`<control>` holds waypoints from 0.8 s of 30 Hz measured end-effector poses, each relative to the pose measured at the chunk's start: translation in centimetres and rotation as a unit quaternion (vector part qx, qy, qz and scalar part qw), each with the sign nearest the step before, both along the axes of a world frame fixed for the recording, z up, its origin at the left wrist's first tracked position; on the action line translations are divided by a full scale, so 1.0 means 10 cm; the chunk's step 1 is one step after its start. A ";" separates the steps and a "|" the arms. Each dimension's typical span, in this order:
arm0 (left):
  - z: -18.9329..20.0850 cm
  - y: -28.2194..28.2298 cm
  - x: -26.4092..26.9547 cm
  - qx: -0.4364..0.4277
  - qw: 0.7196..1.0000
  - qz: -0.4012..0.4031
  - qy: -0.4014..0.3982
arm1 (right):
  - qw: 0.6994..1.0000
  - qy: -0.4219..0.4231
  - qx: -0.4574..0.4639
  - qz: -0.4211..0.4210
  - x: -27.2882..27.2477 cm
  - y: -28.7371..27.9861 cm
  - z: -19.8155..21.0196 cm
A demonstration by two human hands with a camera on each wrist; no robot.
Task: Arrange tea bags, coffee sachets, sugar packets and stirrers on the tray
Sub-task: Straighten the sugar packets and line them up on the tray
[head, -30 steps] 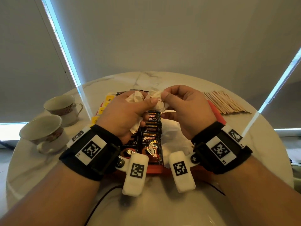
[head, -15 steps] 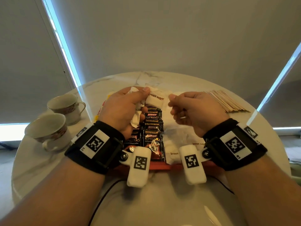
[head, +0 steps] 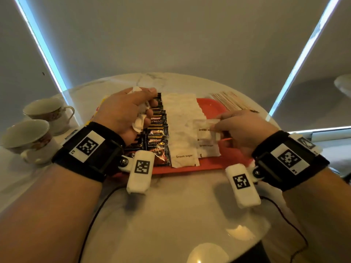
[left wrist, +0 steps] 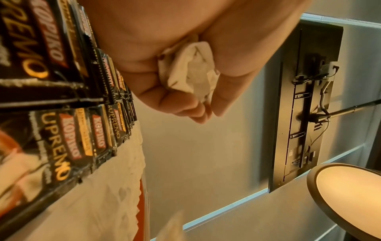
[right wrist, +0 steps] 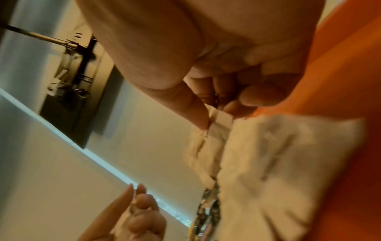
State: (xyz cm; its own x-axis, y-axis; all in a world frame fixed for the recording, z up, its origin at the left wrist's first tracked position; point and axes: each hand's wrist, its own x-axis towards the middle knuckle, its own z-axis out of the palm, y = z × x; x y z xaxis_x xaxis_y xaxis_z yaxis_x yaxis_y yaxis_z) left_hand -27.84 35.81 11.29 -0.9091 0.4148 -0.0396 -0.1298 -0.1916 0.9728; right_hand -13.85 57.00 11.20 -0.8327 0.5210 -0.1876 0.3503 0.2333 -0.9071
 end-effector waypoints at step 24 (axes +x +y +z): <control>0.07 0.01 0.07 0.035 0.997 -0.012 -0.070 | 0.996 -0.034 0.000 0.080 0.18 -0.14 -0.12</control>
State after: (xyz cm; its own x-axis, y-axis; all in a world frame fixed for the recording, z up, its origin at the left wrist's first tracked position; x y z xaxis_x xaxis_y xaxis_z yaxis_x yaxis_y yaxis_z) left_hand -27.17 35.92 12.01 -0.8862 0.4427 -0.1363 -0.2697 -0.2539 0.9289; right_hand -12.06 55.56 10.00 -0.8903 0.3835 -0.2457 0.3690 0.2913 -0.8826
